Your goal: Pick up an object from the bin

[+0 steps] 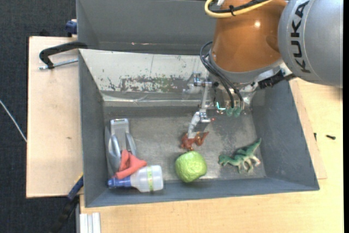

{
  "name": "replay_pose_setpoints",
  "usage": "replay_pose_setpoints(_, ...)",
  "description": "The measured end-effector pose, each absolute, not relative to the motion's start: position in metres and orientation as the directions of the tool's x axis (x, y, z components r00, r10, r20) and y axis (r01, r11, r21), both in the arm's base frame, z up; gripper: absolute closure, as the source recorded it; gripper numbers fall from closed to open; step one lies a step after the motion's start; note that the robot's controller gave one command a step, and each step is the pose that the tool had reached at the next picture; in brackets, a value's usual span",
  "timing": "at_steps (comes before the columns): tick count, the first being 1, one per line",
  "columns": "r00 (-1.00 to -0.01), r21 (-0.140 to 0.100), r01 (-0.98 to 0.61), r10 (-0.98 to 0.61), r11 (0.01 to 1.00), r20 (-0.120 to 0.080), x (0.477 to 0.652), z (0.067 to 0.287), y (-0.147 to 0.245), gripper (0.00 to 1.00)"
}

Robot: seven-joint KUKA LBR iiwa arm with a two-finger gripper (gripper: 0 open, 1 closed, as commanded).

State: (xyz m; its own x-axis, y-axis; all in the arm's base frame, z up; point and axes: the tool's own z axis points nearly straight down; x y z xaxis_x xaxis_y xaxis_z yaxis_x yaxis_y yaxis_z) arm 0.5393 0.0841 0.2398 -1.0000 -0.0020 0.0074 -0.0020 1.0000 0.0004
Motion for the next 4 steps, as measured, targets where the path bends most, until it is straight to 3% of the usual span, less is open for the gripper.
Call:
replay_pose_setpoints(1,-1.0,0.002,0.0,0.0,1.0,-0.001,0.541,0.244,0.084,0.0)
replay_pose_setpoints(2,-0.993,0.001,-0.119,-0.119,0.993,-0.003,0.543,0.196,0.063,0.0)
replay_pose_setpoints(3,-0.901,0.001,-0.434,-0.434,0.901,0.0,0.535,0.166,0.031,0.0)
replay_pose_setpoints(4,-0.87,-0.003,-0.493,-0.493,0.87,-0.007,0.57,0.148,0.027,0.0)
